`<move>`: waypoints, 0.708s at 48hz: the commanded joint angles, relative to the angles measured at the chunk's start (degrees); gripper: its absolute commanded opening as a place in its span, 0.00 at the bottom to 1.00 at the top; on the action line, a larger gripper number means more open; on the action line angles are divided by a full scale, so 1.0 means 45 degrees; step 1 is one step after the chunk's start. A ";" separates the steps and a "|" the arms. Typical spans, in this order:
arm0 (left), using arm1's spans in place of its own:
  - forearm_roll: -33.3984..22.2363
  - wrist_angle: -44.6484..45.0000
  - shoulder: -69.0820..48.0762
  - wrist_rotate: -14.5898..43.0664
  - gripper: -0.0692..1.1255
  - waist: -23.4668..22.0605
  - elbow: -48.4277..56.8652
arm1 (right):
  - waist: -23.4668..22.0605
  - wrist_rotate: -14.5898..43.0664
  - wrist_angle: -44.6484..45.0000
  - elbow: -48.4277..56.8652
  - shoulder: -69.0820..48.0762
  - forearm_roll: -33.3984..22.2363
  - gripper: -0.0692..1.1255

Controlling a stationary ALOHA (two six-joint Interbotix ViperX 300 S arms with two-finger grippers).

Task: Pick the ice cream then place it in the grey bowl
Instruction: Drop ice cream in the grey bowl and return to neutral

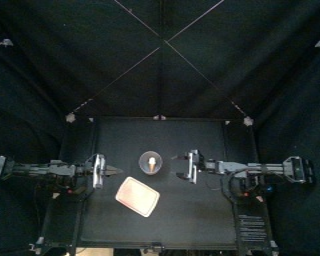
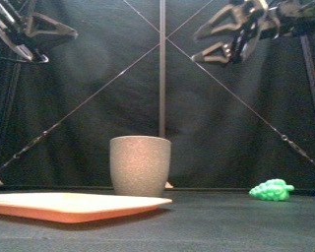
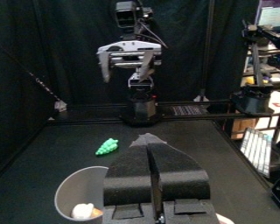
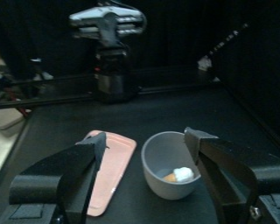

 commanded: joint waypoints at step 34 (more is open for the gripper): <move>0.0020 -0.0039 -0.0078 0.0000 0.03 0.0137 -0.0039 | 0.1563 0.0039 -0.0547 0.2734 -0.5039 0.0020 0.92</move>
